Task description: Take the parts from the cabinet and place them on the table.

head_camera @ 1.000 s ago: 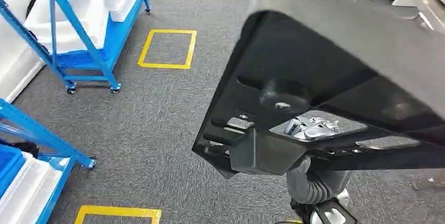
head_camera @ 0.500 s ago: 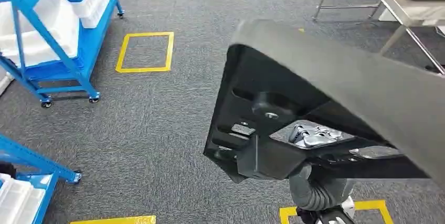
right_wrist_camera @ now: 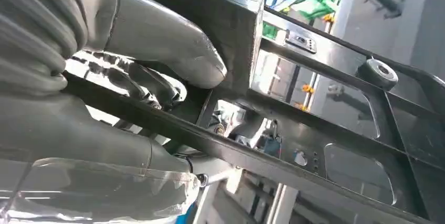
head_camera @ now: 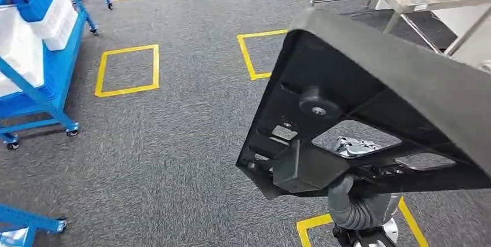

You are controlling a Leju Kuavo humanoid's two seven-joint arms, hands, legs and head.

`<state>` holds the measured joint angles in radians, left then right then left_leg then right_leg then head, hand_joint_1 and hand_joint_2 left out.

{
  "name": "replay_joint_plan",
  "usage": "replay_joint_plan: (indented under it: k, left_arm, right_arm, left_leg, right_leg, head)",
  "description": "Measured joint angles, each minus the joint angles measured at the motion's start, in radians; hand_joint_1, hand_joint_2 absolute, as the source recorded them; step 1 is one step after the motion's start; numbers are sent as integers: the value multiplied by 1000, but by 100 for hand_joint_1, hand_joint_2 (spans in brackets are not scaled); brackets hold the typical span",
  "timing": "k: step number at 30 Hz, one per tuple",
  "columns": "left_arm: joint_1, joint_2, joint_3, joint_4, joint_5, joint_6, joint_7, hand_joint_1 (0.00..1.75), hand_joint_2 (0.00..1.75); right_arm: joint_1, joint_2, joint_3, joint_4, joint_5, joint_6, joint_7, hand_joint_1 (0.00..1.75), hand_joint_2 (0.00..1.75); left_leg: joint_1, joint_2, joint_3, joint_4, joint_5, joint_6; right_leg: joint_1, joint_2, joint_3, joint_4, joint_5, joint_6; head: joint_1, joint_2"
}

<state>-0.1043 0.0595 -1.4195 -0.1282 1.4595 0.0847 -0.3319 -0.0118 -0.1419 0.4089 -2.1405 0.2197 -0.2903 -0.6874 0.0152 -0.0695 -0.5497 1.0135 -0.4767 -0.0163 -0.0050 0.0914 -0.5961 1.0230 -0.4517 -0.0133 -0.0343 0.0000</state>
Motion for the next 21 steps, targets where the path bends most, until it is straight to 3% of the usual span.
replay_joint_plan:
  k: [2,3,4,5,6,8,9,10,12,13,14,15,18,19,20,21]
  left_arm:
    - [-1,0,0,0,0,0,0,0,0]
    - [-2,0,0,0,0,0,0,0,0]
    - [-5,-2,0,0,0,0,0,0,0]
    - [-5,-2,0,0,0,0,-2,0,0]
    - [-4,-2,0,0,0,0,-2,0,0]
    - [1,0,0,0,0,0,-2,0,0]
    - [1,0,-1,0,0,0,-2,0,0]
    - [0,0,-1,0,0,0,-2,0,0]
    - [-2,-2,-1,0,0,0,-2,0,0]
    - [-3,-3,-1,0,0,0,-2,0,0]
    - [-4,-3,-1,0,0,0,-2,0,0]
    - [-4,-3,-1,0,0,0,-3,0,0]
    - [-6,-5,-1,0,0,3,-5,0,0]
    - [-8,-5,-2,0,0,3,-5,0,0]
    - [-9,-4,-3,0,0,3,-5,0,0]
    - [-7,-5,-5,0,0,3,-5,0,0]
  right_arm:
    - [1,-3,0,0,0,0,0,175,175]
    - [0,-4,0,0,0,-2,0,175,175]
    - [1,-6,0,0,0,-2,0,175,175]
    - [-3,-9,0,0,0,-3,0,175,175]
    - [-5,-10,0,0,0,-3,0,175,175]
    - [-4,-11,1,2,0,-3,0,175,175]
    - [-4,-12,1,5,0,-3,0,175,175]
    - [-4,-14,0,6,0,-4,0,175,175]
    - [-4,-16,1,7,-2,-10,0,175,175]
    - [-5,-19,1,7,-5,-16,0,175,175]
    - [-6,-20,3,7,-6,-27,0,175,175]
    - [-5,-22,8,7,-8,-36,0,175,175]
    - [-1,-32,20,7,-10,-59,0,175,175]
    - [-1,-34,26,7,-10,-69,0,175,175]
    - [-5,-38,28,7,-10,-79,0,175,175]
    - [-6,-40,32,7,-10,-84,0,175,175]
  left_leg:
    - [-6,15,0,0,2,10]
    - [-1,24,2,-11,9,19]
    - [2,39,5,-17,15,28]
    - [0,47,5,-20,16,35]
    - [-3,59,4,-20,16,36]
    - [-7,83,1,-19,15,38]
    - [-8,95,0,-19,15,38]
    - [-9,105,1,-19,14,38]
    - [-8,122,4,-18,12,35]
    - [-9,131,7,-18,9,31]
    - [-16,136,8,-15,5,25]
    - [-18,140,8,-15,4,19]
    - [-17,167,16,-18,1,5]
    - [-11,153,14,-10,-9,-5]
    - [-10,118,4,22,-34,-8]
    - [-9,95,-27,92,-77,-9]
  right_leg:
    - [-7,17,-4,-6,8,15]
    - [-3,26,-6,-7,9,23]
    - [-6,-9,-7,6,-1,22]
    - [-2,-53,-26,44,-32,25]
    - [-2,-73,-60,117,-75,29]
    - [-7,-82,-136,275,-141,35]
    - [-9,-84,-154,313,-144,37]
    - [-9,-86,-144,294,-124,38]
    - [-9,-97,-66,151,-49,35]
    - [-8,-122,-5,43,-9,31]
    - [3,-162,18,-8,-20,23]
    - [4,-145,16,-8,-13,15]
    - [7,-118,12,-11,-12,3]
    - [-2,-110,18,-18,-6,-5]
    - [-2,-103,18,-19,-6,-11]
    - [-2,-96,18,-19,-5,-16]
  head:
    - [0,0]
    - [0,0]
    - [0,0]
    - [1,0]
    - [0,0]
    - [0,0]
    - [0,0]
    - [0,0]
    - [0,0]
    - [0,0]
    - [0,0]
    - [0,0]
    - [0,0]
    - [0,0]
    - [0,0]
    - [0,0]
